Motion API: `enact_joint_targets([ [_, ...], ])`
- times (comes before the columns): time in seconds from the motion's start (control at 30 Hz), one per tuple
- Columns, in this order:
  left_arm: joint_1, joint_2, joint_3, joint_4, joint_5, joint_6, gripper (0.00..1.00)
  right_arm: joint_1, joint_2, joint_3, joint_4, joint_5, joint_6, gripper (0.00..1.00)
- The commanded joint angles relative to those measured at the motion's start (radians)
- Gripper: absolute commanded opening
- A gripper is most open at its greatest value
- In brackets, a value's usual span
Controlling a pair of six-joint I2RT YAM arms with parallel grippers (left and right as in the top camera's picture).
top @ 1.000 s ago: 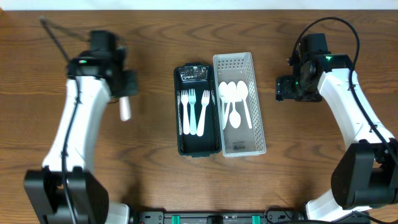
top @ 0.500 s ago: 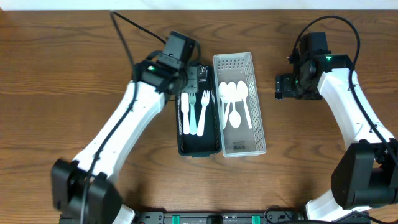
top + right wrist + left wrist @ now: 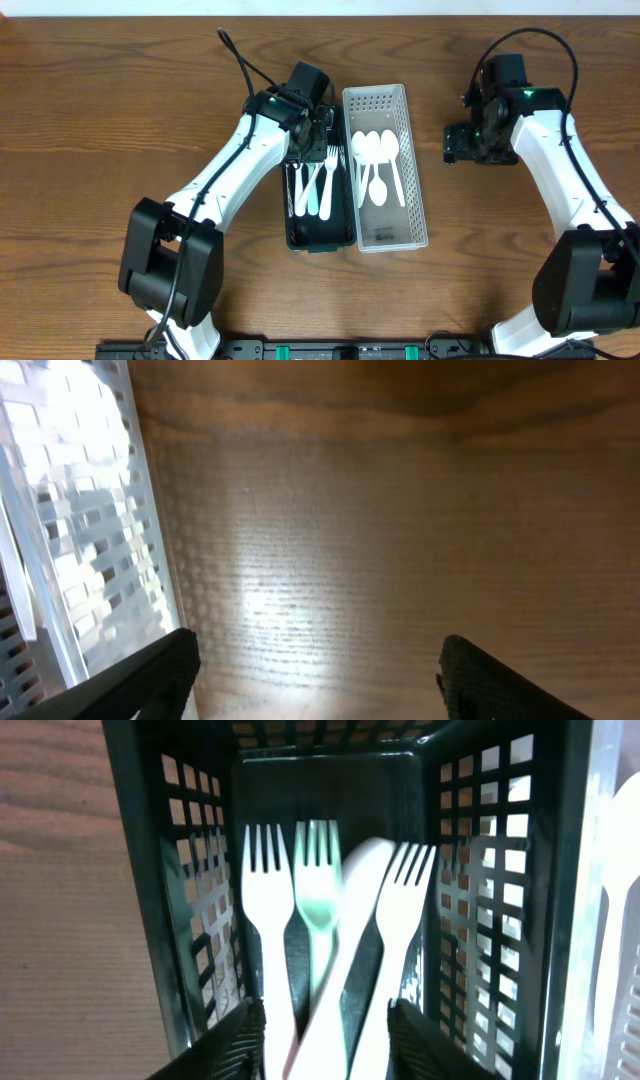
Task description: Pack container
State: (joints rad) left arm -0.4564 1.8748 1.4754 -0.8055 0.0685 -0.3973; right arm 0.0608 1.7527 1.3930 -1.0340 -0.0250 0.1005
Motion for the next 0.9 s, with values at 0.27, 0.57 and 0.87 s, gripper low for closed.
enact_joint_targets([
  [0.27, 0.032, -0.146, 0.012, -0.01, -0.093, 0.08, 0.49, 0.056, -0.005, -0.002, -0.039, -0.032, -0.066, 0.71],
  [0.57, 0.238, -0.324, 0.012, -0.073, -0.14, 0.082, 0.53, 0.148, 0.028, -0.06, -0.02, -0.074, -0.087, 0.7],
  [0.87, 0.389, -0.34, 0.012, -0.16, -0.14, 0.083, 0.54, 0.161, 0.032, -0.068, -0.006, -0.08, -0.086, 0.72],
])
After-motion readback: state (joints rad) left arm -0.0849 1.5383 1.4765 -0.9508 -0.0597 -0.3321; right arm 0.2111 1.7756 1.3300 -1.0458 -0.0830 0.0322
